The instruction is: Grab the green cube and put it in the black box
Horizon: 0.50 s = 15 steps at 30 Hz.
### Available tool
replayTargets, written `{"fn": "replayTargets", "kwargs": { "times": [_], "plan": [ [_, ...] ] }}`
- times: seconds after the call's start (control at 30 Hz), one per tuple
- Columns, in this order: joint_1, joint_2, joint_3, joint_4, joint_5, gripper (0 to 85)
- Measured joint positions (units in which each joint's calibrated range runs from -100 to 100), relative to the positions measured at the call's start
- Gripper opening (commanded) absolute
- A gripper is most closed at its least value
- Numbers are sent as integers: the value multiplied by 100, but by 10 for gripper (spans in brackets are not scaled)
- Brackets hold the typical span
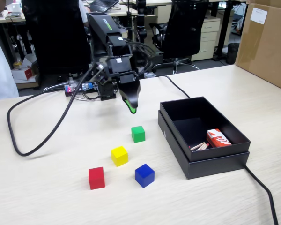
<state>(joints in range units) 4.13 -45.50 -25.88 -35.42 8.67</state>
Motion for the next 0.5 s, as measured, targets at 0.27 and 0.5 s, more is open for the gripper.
{"fn": "replayTargets", "kwargs": {
  "times": [0.27, 0.5],
  "plan": [
    [29, 1890, 393, -310, 5, 476],
    [29, 2615, 803, -317, 0, 475]
  ]
}}
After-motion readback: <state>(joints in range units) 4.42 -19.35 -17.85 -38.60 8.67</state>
